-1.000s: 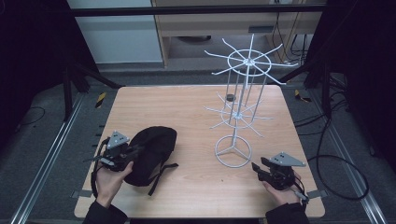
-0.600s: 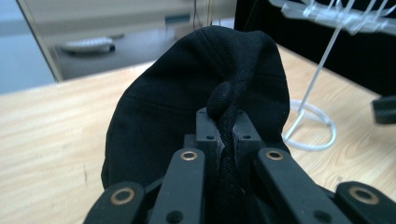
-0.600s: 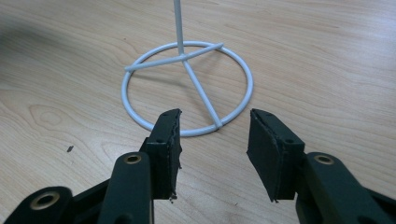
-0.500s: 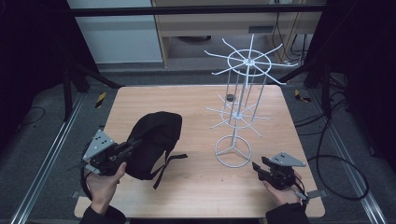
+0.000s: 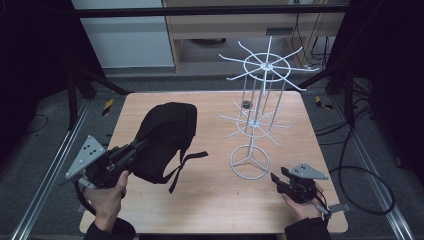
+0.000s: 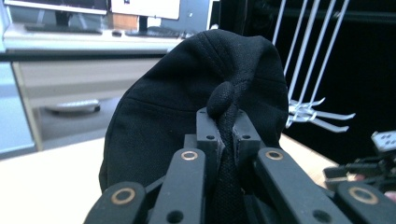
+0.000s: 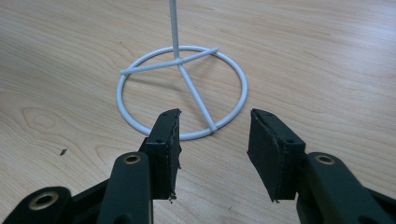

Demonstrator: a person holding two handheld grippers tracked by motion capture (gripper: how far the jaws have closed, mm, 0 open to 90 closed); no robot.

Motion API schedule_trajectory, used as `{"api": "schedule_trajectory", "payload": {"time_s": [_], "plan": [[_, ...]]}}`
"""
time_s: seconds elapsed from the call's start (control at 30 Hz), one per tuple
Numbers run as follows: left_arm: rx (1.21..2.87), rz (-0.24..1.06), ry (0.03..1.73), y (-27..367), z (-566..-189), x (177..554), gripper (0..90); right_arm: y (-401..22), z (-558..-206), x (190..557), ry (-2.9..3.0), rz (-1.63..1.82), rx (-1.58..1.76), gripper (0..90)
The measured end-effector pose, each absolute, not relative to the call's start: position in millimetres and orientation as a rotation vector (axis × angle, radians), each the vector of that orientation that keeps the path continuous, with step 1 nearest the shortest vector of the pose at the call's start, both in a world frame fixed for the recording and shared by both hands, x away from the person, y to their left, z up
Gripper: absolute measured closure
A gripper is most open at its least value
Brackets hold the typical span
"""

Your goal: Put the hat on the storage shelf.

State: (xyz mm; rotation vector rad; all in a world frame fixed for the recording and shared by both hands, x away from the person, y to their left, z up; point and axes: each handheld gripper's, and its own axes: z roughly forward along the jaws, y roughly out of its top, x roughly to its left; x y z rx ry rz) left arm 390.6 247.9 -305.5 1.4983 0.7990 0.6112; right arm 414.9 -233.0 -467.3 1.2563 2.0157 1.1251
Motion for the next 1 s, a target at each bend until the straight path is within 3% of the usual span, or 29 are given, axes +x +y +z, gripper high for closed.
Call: {"api": "schedule_trajectory", "payload": {"time_s": [1.0], "plan": [[1.343, 0.579, 0.625, 203, -227, 390, 84.8, -233, -468, 415, 2.019, 1.124, 1.249, 53.7]]}}
